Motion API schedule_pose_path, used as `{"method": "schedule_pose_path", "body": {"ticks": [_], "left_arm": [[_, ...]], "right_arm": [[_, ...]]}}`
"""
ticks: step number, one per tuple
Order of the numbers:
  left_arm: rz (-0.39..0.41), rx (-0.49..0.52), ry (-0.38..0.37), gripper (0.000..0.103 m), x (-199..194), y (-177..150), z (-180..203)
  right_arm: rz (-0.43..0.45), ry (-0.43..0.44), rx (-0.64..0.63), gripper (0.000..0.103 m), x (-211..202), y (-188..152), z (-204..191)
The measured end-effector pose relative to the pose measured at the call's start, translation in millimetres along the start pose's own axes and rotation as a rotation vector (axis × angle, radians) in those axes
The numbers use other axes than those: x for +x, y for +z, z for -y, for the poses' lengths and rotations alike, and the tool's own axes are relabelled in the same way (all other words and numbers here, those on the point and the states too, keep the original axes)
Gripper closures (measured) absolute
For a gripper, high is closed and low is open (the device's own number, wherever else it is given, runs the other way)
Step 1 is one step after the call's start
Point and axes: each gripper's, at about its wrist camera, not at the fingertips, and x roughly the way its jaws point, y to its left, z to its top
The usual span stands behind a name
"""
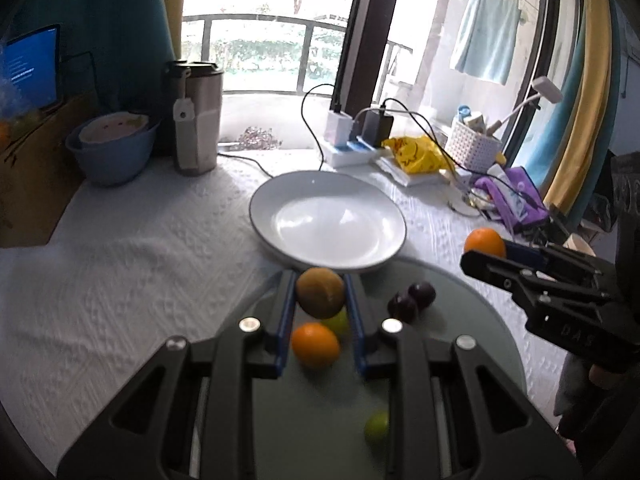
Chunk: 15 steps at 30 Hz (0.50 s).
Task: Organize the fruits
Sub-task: 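Carry the orange with the right gripper while the left carries the yellow fruit to the bowl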
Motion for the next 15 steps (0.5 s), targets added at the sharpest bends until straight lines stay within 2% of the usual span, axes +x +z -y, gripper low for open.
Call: {"method": "schedule_pose_path", "body": {"ticks": [15], "left_arm": [[-0.033,0.006,-0.007,0.078,49,37,-10]], "right_arm": [[-0.019,0.058,0.006,0.065,54,41,13]]}}
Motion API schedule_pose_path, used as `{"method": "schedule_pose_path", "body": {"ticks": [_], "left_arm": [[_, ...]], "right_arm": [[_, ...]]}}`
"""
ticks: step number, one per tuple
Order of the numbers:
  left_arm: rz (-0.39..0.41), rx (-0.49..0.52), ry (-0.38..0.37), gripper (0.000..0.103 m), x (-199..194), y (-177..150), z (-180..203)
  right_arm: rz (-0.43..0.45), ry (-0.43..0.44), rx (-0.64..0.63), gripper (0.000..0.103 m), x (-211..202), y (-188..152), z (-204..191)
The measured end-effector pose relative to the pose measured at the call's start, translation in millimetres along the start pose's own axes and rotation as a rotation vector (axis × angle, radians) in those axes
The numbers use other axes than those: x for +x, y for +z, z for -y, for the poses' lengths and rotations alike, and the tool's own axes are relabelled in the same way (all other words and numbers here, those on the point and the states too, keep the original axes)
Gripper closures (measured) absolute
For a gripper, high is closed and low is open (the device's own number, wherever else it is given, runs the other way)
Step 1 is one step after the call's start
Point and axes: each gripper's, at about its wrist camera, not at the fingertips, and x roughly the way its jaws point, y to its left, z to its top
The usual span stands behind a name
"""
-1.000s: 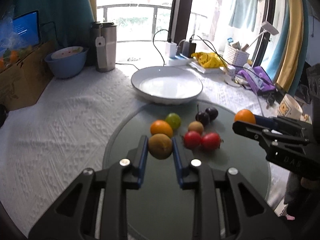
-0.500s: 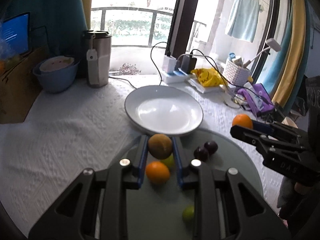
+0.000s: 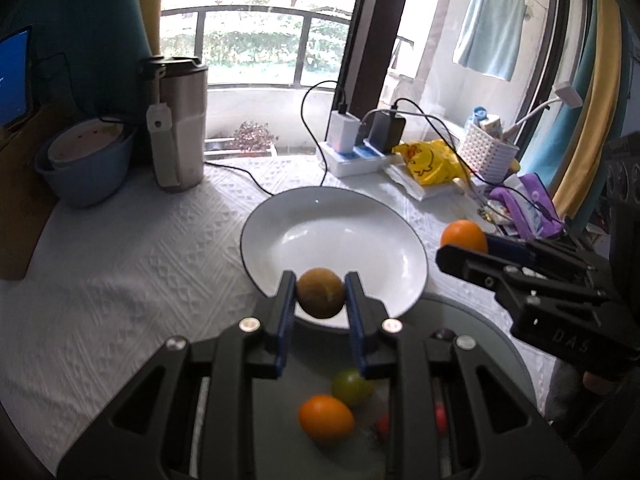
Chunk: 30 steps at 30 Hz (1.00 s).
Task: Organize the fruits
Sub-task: 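Carry the orange with the right gripper while the left carries the yellow fruit to the bowl, then open the right gripper over the white bowl while the left releases its fruit there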
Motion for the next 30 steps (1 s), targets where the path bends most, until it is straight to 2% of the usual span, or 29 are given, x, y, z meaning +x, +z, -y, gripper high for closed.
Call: {"method": "schedule_pose_path", "body": {"ticks": [13,21,24,30], "left_arm": [[-0.053,-0.027,0.003,0.078,55,25,-25],[-0.087,-0.009,0.011,0.078,90,37,-29],[-0.115,-0.024,0.003,0.078,101,39,-31],[-0.137,-0.041,-0.006,0.077,111,40,-33]], "right_arm": [[-0.036,0.033,0.001,0.065,59,28,12],[-0.092,0.053,0.035,0.065,102,41,20],[-0.143,0.064,0.039,0.065,121,45,21],[-0.153,0.076,0.053,0.065,133,51,25]]}}
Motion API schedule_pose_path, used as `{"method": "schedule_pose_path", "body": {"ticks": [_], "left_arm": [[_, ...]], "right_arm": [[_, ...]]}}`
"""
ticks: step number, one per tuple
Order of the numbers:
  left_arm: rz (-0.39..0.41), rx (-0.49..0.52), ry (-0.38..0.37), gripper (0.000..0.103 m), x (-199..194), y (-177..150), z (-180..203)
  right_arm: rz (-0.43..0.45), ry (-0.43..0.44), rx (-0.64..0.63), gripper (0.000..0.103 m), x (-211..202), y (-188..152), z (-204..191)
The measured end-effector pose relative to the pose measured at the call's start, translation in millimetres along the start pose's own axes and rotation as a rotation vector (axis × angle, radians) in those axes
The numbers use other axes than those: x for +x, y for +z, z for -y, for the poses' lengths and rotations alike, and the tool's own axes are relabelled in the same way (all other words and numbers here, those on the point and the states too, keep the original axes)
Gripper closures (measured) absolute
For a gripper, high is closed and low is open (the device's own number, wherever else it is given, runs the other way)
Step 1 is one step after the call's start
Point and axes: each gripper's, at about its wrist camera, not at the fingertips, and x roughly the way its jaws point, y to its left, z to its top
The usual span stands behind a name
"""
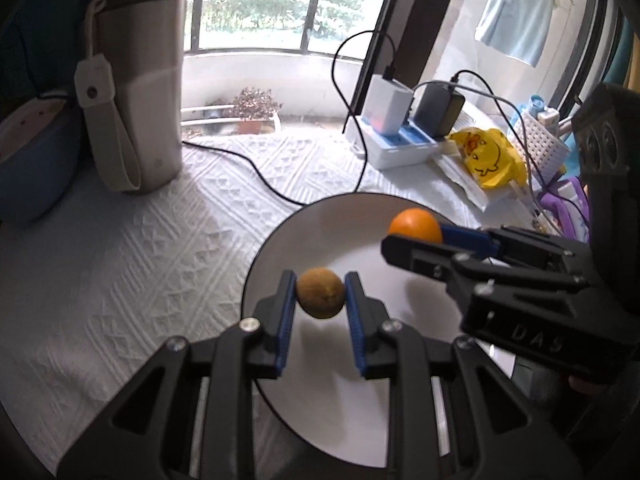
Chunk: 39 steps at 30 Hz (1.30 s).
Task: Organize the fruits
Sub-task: 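Open the right gripper over the white bowl while the left releases its fruit there, then withdraw both open grippers from the bowl back over the fruit mat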
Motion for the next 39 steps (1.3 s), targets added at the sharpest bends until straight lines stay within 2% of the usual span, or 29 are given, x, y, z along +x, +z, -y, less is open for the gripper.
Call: {"method": "schedule_pose_path", "body": {"ticks": [10,17,27,39], "left_arm": [[-0.003,-0.025,-0.001,0.076,-4,2,0],[0.045,-0.04,-0.02,0.059,-29,5,4],[0.099,-0.028,-0.02,0.058,-71,-4,18],[0.179,-0.025,-0.016,0.058,-122,-30,33]], "right_arm": [[0.014,-0.013,0.012,0.065,-5,4,3],[0.055,-0.028,-0.003,0.065,-29,4,-3],[0.105,-0.052,-0.005,0.064,-70,-9,-10],[0.17,-0.062,-0.017,0.064,-124,-31,-28]]}}
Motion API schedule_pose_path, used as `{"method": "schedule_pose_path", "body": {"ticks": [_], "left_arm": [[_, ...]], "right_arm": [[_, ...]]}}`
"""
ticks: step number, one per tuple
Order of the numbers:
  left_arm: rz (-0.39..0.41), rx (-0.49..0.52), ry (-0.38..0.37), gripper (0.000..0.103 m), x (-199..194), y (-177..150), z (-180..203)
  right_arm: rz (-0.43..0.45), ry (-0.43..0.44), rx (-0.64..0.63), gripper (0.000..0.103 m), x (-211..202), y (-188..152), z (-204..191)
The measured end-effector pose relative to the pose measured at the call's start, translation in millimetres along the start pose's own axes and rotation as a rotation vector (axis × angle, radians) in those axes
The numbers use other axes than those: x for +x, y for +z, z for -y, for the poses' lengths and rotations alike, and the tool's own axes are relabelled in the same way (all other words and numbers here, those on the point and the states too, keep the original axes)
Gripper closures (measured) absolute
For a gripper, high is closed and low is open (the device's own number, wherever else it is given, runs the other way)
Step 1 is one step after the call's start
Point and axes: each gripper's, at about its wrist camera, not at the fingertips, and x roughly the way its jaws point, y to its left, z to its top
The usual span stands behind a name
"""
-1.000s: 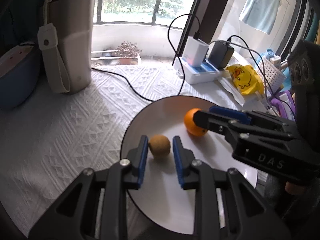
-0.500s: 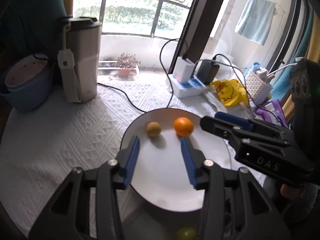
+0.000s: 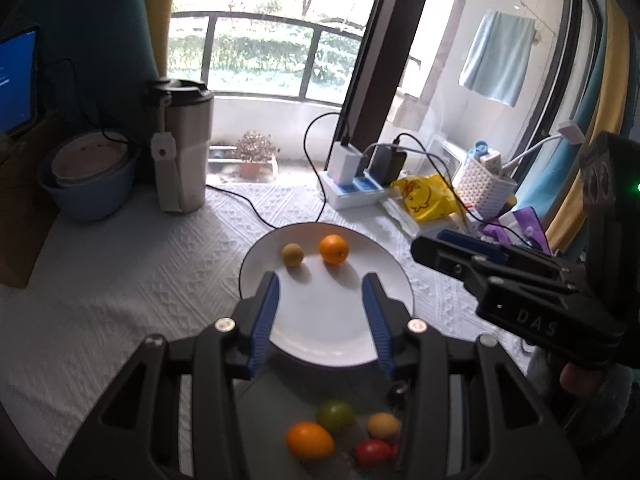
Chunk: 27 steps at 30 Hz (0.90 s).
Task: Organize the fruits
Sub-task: 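Withdraw both open grippers from the bowl back over the fruit mat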
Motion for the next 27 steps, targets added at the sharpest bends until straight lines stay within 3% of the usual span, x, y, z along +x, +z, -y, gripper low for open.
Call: {"method": "schedule_pose_path", "body": {"ticks": [27], "left_arm": [[0.02,0.011,-0.015,0.058,-68,-80,36]], "right_arm": [[0.017,0.014,0.005,0.064,-75,-84,-21]]}}
